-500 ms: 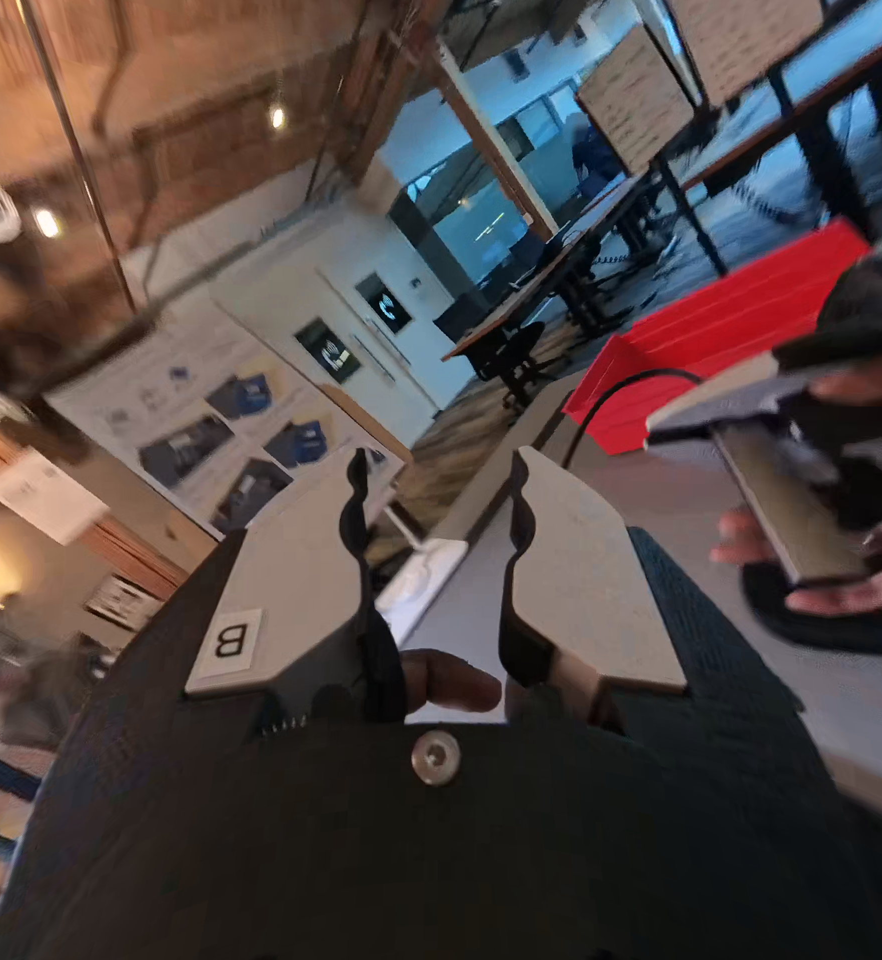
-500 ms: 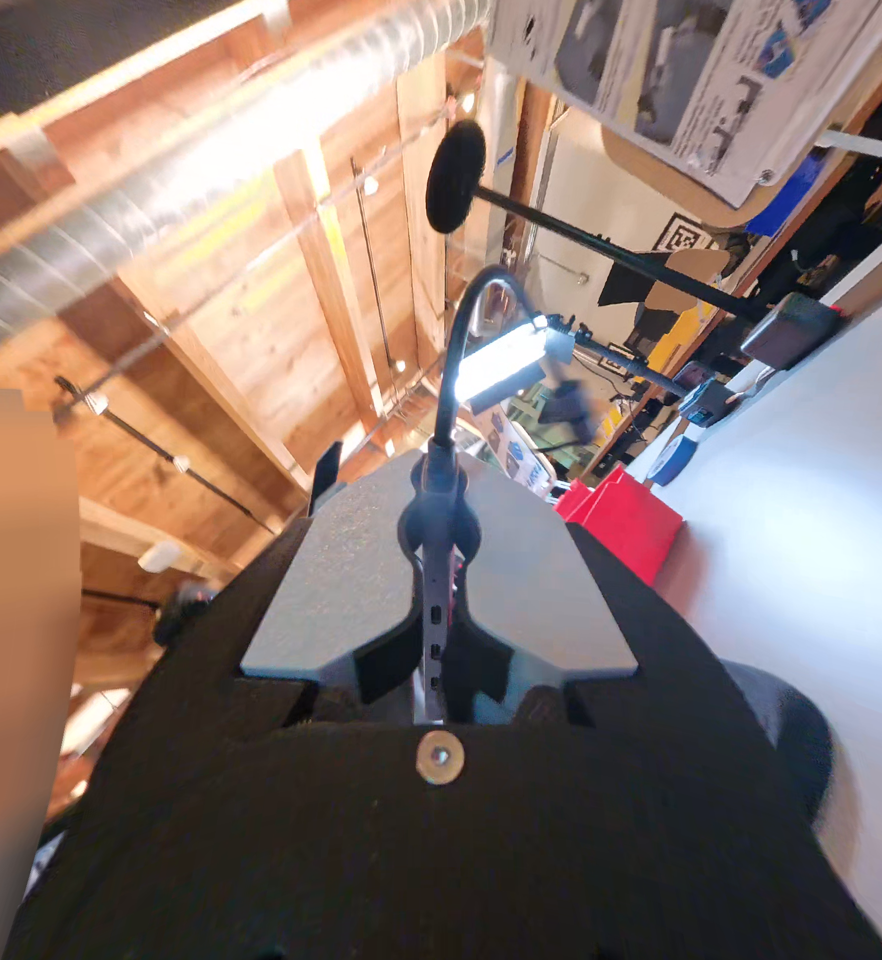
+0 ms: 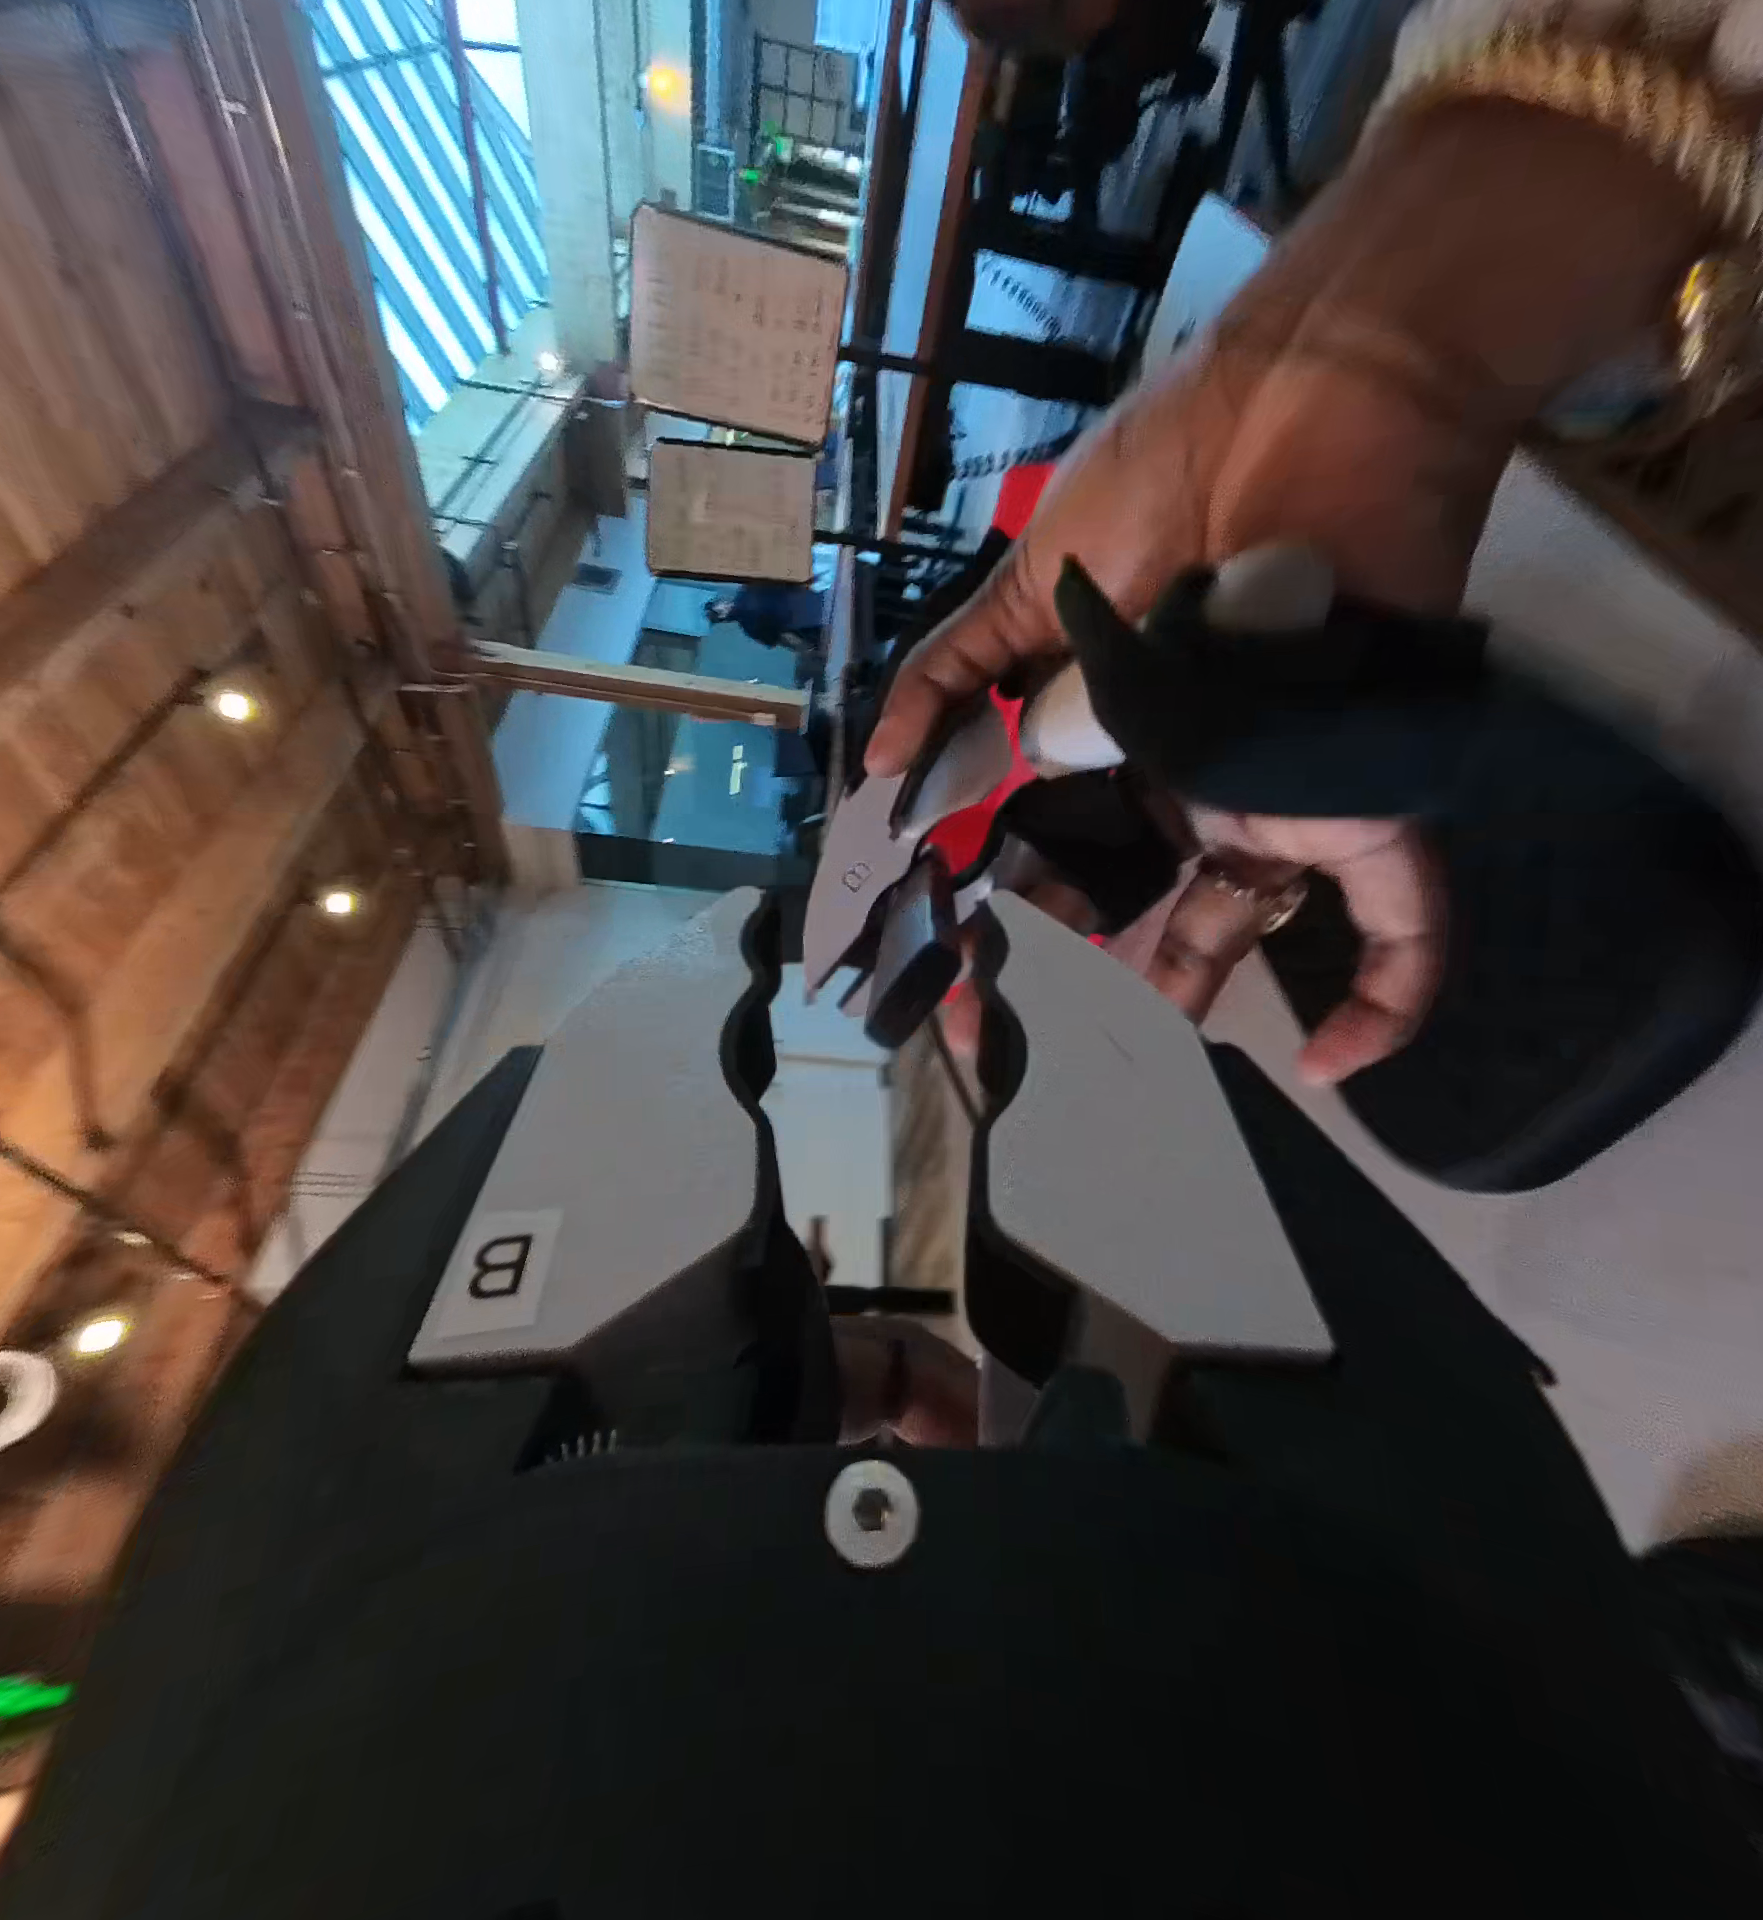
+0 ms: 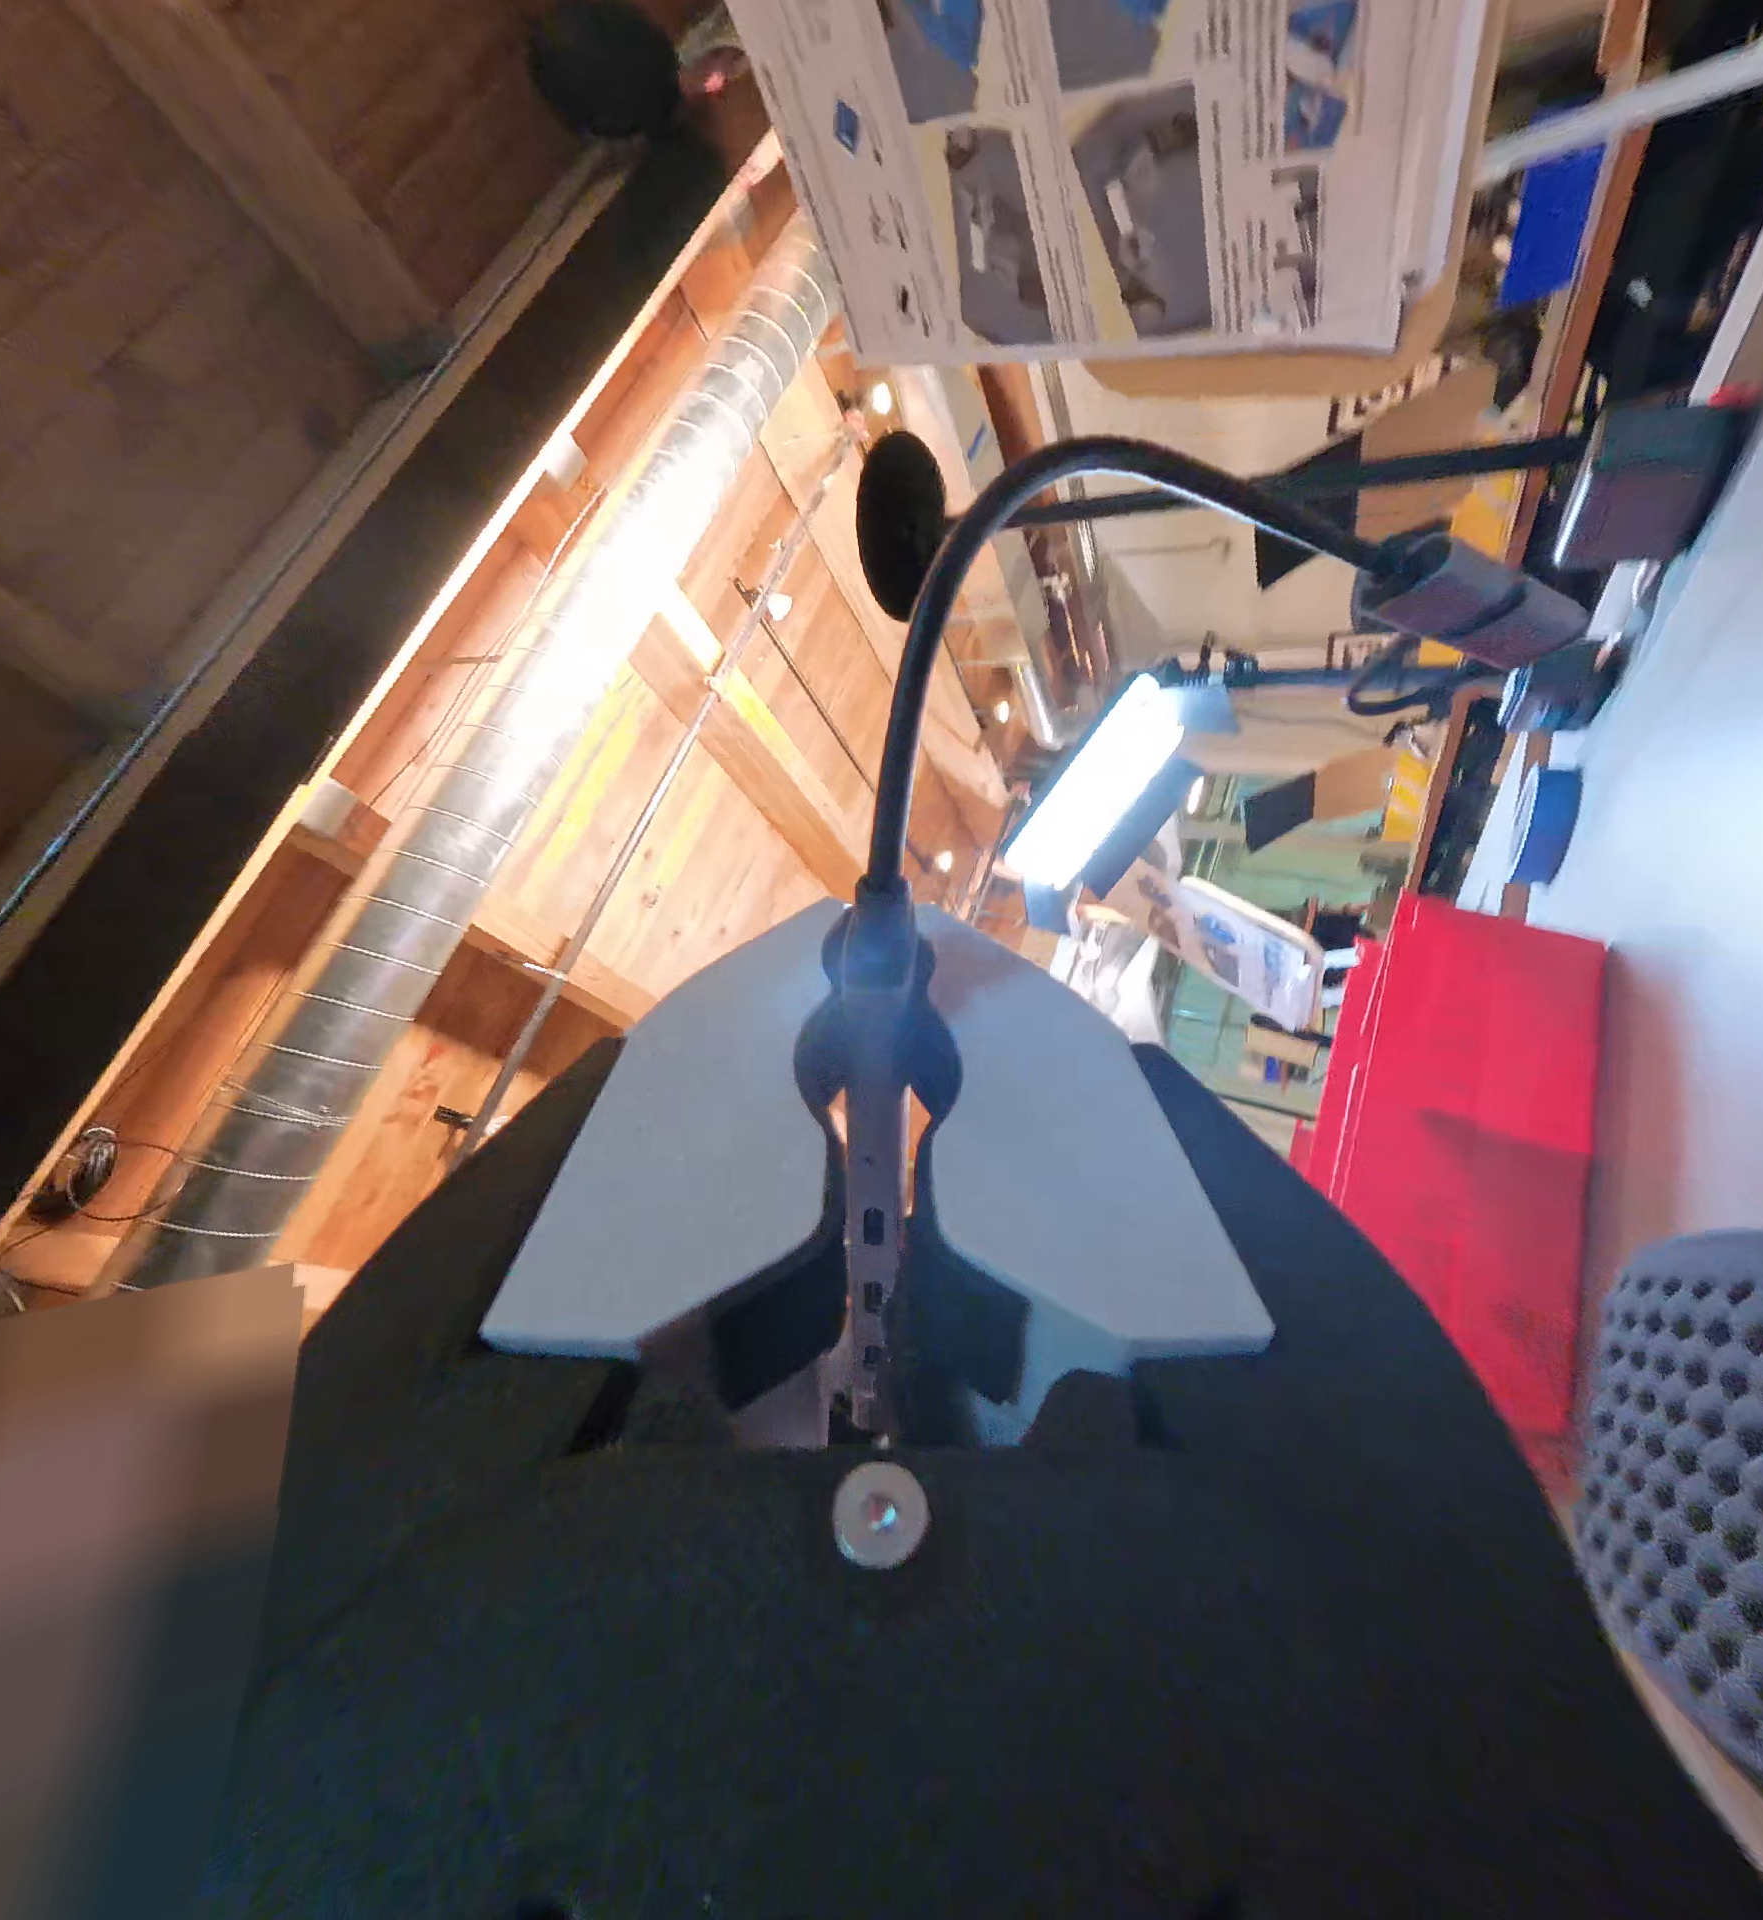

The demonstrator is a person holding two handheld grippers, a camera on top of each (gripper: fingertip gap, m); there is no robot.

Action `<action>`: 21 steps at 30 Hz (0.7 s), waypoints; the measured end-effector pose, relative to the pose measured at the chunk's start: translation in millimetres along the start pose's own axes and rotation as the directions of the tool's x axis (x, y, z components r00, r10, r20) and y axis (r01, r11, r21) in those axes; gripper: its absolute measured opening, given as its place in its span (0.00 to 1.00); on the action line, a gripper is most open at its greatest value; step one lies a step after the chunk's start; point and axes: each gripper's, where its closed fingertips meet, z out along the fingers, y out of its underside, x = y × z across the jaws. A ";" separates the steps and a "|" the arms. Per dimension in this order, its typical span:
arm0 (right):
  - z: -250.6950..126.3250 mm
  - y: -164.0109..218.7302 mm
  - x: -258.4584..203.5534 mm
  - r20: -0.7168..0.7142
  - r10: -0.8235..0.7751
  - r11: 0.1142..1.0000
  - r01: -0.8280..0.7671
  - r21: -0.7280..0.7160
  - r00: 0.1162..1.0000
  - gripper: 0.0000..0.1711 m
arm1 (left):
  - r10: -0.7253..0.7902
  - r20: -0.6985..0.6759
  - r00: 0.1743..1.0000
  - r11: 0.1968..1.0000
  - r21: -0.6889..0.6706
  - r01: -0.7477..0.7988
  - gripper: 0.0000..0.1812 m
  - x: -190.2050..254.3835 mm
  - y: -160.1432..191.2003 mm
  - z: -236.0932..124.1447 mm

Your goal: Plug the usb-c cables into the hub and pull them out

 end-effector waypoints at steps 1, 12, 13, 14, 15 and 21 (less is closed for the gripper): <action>0.2 2.5 1.0 -0.013 0.006 1.000 -0.006 -0.013 1.000 0.03 | 0.036 0.006 0.999 0.999 -0.020 -0.036 0.18 1.6 3.5 2.7; 3.1 39.9 -20.4 0.090 -0.145 0.936 0.166 -0.310 0.985 0.19 | -0.364 0.096 0.926 0.931 0.066 0.359 0.06 -40.3 34.3 -26.7; 2.5 44.5 -25.4 0.129 -0.178 0.916 0.212 -0.342 0.976 0.21 | -0.445 0.109 0.889 0.893 0.129 0.431 0.06 -49.9 39.4 -38.0; 1.7 49.9 -30.1 0.177 -0.222 0.886 0.274 -0.375 0.959 0.22 | -0.518 0.099 0.850 0.847 0.197 0.493 0.05 -56.9 42.9 -49.4; -0.1 57.5 -32.6 0.225 -0.296 0.833 0.366 -0.415 0.928 0.24 | -0.582 0.056 0.811 0.794 0.255 0.552 0.05 -59.8 45.5 -60.1; -10.9 72.2 -20.1 0.413 -0.909 -0.067 0.963 -0.260 0.048 0.25 | -0.689 -0.059 0.723 0.652 0.386 0.653 0.05 -66.4 57.0 -108.4</action>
